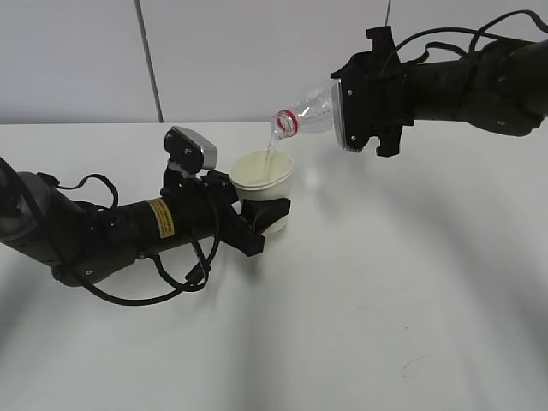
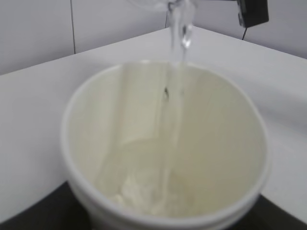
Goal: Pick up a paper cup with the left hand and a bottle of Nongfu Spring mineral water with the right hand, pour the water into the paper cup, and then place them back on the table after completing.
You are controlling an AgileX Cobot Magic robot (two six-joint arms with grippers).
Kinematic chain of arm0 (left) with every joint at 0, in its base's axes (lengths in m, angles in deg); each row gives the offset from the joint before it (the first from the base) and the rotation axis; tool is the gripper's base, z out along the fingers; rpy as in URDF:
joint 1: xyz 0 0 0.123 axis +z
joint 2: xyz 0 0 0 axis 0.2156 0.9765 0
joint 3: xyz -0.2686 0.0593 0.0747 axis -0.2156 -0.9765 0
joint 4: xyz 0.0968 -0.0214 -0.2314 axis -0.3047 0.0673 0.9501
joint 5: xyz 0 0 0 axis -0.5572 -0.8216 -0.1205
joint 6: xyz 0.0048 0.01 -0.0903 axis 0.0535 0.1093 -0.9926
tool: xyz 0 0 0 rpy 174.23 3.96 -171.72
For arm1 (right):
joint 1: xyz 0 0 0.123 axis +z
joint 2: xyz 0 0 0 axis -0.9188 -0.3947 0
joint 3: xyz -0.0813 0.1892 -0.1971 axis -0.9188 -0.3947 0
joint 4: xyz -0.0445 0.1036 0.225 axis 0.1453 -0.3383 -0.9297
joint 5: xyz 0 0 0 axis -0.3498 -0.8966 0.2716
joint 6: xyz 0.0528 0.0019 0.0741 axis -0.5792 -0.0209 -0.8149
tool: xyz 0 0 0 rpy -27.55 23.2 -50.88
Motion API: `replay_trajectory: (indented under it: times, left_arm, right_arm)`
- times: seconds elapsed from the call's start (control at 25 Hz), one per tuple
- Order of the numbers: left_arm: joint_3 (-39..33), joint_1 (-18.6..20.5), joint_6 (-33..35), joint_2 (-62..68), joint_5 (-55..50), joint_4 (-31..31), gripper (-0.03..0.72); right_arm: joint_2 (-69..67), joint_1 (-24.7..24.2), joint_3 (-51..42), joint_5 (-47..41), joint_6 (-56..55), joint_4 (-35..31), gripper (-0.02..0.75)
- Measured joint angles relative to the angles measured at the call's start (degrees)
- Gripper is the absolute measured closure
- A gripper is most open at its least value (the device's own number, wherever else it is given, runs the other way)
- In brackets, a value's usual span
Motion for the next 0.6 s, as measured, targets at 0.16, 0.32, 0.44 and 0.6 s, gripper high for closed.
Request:
replay_trajectory:
  times: [0.16, 0.32, 0.44, 0.6]
  left_arm:
    - [0.0, 0.0, 0.0, 0.0, 0.0, 0.0, 0.272]
    - [0.0, 0.0, 0.0, 0.0, 0.0, 0.0, 0.272]
    - [0.0, 0.0, 0.0, 0.0, -0.2, 0.0, 0.274]
    - [0.0, 0.0, 0.0, 0.0, -0.4, 0.0, 0.274]
  right_arm:
    - [0.0, 0.0, 0.0, 0.0, 0.0, 0.0, 0.29]
    - [0.0, 0.0, 0.0, 0.0, 0.1, 0.0, 0.29]
    - [0.0, 0.0, 0.0, 0.0, 0.1, 0.0, 0.29]
    - [0.0, 0.0, 0.0, 0.0, 0.1, 0.0, 0.29]
